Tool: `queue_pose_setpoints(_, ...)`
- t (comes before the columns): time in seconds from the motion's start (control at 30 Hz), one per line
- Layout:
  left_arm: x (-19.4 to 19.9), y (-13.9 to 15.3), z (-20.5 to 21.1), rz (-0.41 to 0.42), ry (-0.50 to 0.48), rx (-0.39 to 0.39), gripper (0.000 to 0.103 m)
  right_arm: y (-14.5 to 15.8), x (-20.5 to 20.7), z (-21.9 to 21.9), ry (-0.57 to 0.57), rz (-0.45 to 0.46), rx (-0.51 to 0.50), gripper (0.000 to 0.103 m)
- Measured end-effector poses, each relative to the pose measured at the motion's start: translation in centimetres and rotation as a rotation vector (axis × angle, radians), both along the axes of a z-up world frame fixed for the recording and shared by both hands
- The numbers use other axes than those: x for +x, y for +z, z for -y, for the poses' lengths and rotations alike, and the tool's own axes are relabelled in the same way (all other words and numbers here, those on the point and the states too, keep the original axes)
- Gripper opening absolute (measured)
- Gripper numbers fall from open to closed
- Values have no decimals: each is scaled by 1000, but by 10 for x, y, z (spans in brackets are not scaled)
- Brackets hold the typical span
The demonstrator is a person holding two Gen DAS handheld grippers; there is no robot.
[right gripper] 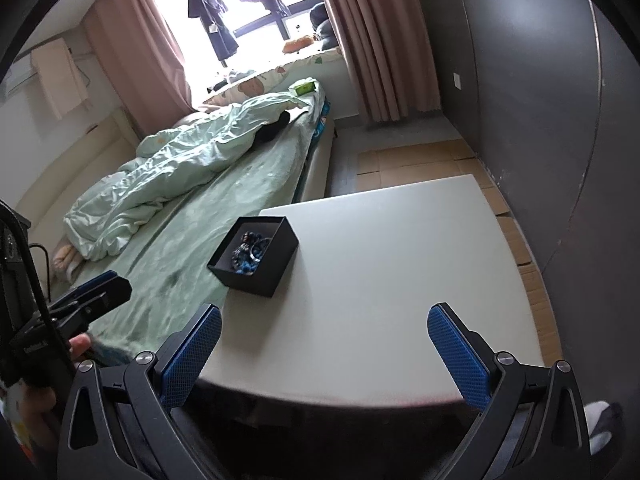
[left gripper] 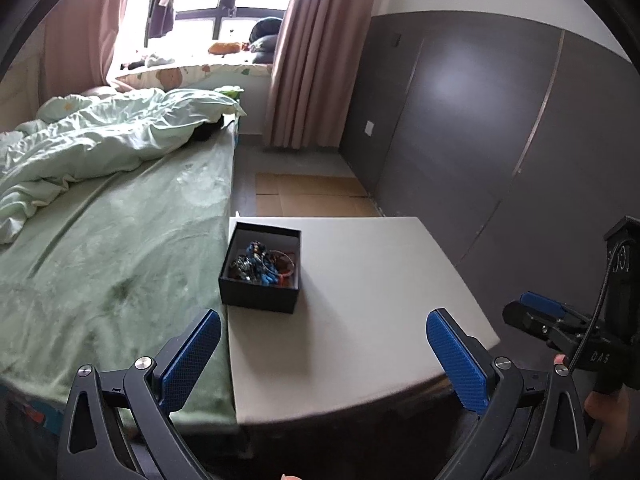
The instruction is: Organize jewelry
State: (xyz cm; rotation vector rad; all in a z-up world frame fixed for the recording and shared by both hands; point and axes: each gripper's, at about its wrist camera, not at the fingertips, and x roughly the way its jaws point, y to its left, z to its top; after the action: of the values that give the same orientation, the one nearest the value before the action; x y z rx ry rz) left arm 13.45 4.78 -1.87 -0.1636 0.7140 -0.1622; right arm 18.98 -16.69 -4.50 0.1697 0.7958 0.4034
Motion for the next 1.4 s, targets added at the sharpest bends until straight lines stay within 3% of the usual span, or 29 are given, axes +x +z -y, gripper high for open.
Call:
queue_pose_setpoints(0.33,-64,21,21,66,-5,38,103,23,-66,21,-8,60,19,103)
queue_pose_setpoints(0.7,-106,28,42,108,-6,88,103,33,-122,51,-13,89,31,103)
queue_pose_setpoints(1.4,-132,33,50,127,13,116,103,32,-139,54,-23,82,33,103)
